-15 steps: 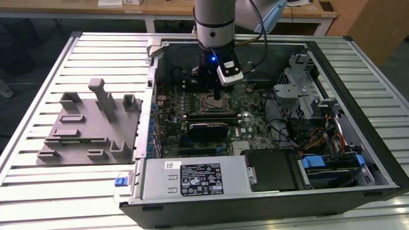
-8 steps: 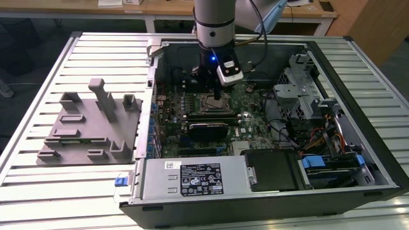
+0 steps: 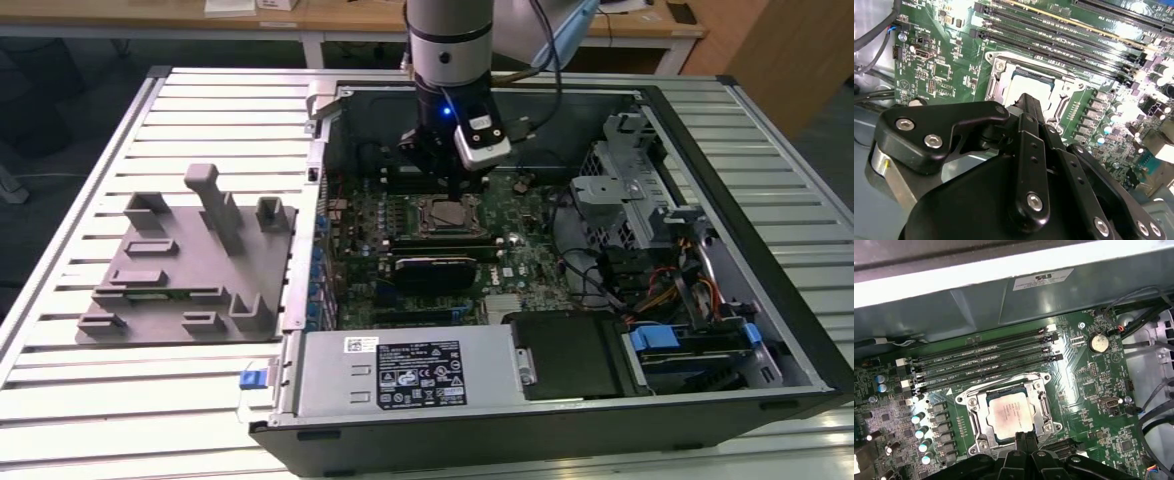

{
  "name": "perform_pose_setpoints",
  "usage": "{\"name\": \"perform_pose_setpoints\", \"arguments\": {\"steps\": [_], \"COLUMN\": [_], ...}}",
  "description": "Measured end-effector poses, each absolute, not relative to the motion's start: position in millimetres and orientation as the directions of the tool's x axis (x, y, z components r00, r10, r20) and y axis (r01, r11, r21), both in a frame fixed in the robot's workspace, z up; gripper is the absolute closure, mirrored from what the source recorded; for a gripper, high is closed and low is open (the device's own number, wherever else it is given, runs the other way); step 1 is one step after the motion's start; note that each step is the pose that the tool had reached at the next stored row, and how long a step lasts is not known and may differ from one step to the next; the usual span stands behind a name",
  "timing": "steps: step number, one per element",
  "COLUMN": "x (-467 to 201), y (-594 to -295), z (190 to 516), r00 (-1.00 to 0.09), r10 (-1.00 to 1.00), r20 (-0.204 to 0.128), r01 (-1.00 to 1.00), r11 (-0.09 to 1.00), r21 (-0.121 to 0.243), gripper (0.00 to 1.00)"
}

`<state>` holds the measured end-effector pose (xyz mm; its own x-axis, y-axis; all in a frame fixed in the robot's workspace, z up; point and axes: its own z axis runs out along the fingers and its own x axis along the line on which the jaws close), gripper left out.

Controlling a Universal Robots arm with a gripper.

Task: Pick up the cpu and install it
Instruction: 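Install the second cpu locking lever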

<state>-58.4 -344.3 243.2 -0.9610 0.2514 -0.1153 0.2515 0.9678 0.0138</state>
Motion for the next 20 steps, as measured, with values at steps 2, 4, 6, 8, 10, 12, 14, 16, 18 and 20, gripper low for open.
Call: {"name": "perform_pose_setpoints", "arguments": {"steps": [2, 4, 6, 8, 10, 12, 14, 16, 18, 20], "x": [-58, -58, -58, -56, -55, -54, -54, -53, -53, -52], "y": [-344, -344, -344, -344, -345, -346, -349, -352, -355, -359], "z": [243, 243, 243, 243, 243, 243, 243, 243, 243, 243], "r00": [-0.961, -0.961, -0.963, -0.965, -0.966, -0.967, -0.967, -0.967, -0.967, -0.967], "r10": [0.251, 0.251, 0.251, 0.251, 0.251, 0.251, 0.251, 0.251, 0.251, 0.251], "r20": [-0.115, -0.115, -0.101, -0.072, -0.053, -0.049, -0.048, -0.047, -0.046, -0.044], "r01": [0.251, 0.251, 0.251, 0.252, 0.252, 0.252, 0.252, 0.252, 0.252, 0.252], "r11": [0.968, 0.968, 0.968, 0.968, 0.968, 0.968, 0.968, 0.968, 0.968, 0.968], "r21": [0.014, 0.014, 0.010, 0.002, -0.003, -0.004, -0.004, -0.004, -0.005, -0.005], "gripper": [0.89, 0.89, 0.89, 0.89, 0.89, 0.89, 0.89, 0.89, 0.89, 0.89]}}
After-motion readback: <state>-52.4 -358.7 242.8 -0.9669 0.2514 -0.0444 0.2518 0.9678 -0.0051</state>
